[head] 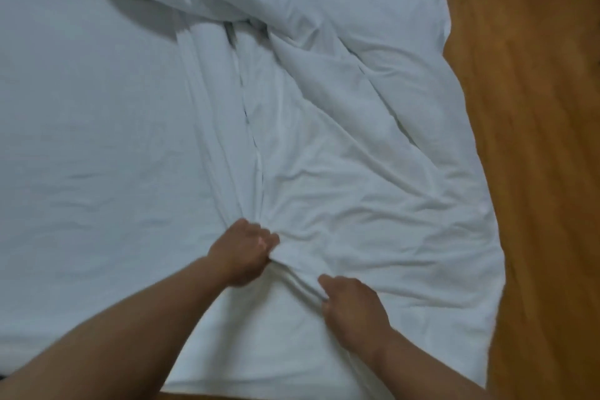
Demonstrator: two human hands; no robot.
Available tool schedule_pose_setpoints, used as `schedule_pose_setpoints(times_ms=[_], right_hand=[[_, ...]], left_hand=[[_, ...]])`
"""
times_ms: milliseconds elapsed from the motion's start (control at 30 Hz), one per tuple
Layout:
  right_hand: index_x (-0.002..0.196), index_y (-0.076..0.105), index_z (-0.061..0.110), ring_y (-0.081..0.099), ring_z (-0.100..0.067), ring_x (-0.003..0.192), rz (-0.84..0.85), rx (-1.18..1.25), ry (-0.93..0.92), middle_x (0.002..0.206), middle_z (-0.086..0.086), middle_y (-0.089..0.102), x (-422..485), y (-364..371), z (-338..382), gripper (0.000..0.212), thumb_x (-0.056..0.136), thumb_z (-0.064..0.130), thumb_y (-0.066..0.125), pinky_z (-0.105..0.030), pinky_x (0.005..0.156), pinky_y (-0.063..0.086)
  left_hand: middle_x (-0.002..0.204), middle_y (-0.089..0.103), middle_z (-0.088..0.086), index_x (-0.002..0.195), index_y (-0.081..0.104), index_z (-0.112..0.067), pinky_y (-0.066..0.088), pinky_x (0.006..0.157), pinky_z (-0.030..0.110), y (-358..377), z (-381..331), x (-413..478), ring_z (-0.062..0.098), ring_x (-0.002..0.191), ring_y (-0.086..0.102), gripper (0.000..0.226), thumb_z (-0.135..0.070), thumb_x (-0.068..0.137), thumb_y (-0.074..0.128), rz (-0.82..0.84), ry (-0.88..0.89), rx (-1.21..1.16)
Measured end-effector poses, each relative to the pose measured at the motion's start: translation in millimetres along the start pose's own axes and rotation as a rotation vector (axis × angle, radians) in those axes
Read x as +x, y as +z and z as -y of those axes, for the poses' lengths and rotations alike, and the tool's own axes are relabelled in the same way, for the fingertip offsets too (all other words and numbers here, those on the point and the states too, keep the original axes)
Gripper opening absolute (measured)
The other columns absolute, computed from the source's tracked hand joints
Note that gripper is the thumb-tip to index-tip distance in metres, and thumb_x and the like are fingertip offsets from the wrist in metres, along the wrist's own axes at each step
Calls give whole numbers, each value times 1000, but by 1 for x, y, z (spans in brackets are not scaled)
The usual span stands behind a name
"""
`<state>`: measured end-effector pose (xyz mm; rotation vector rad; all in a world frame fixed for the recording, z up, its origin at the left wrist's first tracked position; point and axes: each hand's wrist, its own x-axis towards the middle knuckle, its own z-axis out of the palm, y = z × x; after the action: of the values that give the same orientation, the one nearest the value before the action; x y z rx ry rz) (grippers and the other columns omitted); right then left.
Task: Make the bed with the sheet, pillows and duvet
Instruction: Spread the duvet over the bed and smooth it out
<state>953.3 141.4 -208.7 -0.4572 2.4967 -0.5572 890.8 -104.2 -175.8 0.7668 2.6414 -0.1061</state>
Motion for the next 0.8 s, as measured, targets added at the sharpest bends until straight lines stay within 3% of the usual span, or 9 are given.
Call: schedule_pose_setpoints(times_ms=[67, 133, 200, 267, 333, 400, 567, 667, 800], right_hand=[[107, 49, 27, 59, -25, 95, 90, -65, -21, 96, -1, 60, -48, 2, -3, 27, 81, 25, 43, -34, 68, 35], [112, 55, 30, 59, -24, 98, 197, -117, -15, 101, 0, 61, -98, 2, -19, 32, 81, 27, 48, -34, 75, 41], [98, 67, 32, 65, -18, 82, 256, -199, 24, 87, 2, 64, -138, 1, -33, 35, 65, 37, 75, -29, 69, 50], [70, 71, 31, 61, -12, 54, 243, -257, 61, 61, 5, 60, -157, 4, -37, 49, 26, 41, 91, -22, 50, 49], [81, 70, 32, 64, -13, 71, 286, -265, 129, 73, 4, 60, -164, 4, -31, 45, 42, 39, 90, -29, 62, 50], [106, 52, 33, 56, -16, 107, 261, -203, 207, 95, 3, 46, -158, 6, -19, 31, 79, 32, 65, -34, 86, 40], [126, 45, 35, 49, -11, 117, 179, 36, 197, 122, 10, 44, -108, 5, 45, 45, 81, 37, 51, -28, 92, 40], [138, 42, 34, 52, -9, 119, 37, 212, 125, 136, 15, 44, -61, -4, 97, 55, 85, 42, 51, -25, 97, 43], [147, 34, 30, 46, -12, 130, -56, 260, 156, 148, 12, 41, 33, 11, 166, 62, 88, 42, 52, -27, 105, 39]], left_hand=[[76, 68, -2, 85, 69, -22, 51, 67, 29, 7, -43, -40, 24, 70, 66, 9, -27, 78, 66, -106, -20, -83], [64, 63, -7, 71, 66, -25, 49, 60, 22, 18, -102, -73, 16, 58, 61, 14, -28, 61, 76, -2, -34, -100], [58, 59, -10, 63, 65, -27, 47, 56, 19, 32, -160, -92, 11, 52, 58, 27, -35, 45, 83, 189, -33, -101], [59, 58, -9, 66, 65, -27, 48, 58, 21, 38, -192, -95, 11, 55, 58, 26, -39, 49, 81, 239, 0, -108], [83, 65, -3, 90, 66, -25, 49, 75, 32, 39, -193, -89, 21, 79, 63, 19, -37, 75, 68, 233, -38, -128], [115, 60, 7, 119, 56, -20, 36, 98, 45, 42, -174, -82, 32, 108, 53, 33, -36, 90, 52, 342, -64, -176], [160, 26, 3, 152, 30, -26, -5, 119, 53, 32, -54, -92, 19, 150, 14, 57, -25, 97, 44, 263, -119, -93], [165, 13, -2, 157, 17, -30, -5, 120, 48, 16, 36, -87, 17, 152, 6, 71, -30, 94, 51, 185, -241, 5], [166, 12, 2, 157, 19, -31, 1, 120, 50, 13, 150, -56, 22, 153, 5, 77, -35, 91, 59, 139, -127, 109]])
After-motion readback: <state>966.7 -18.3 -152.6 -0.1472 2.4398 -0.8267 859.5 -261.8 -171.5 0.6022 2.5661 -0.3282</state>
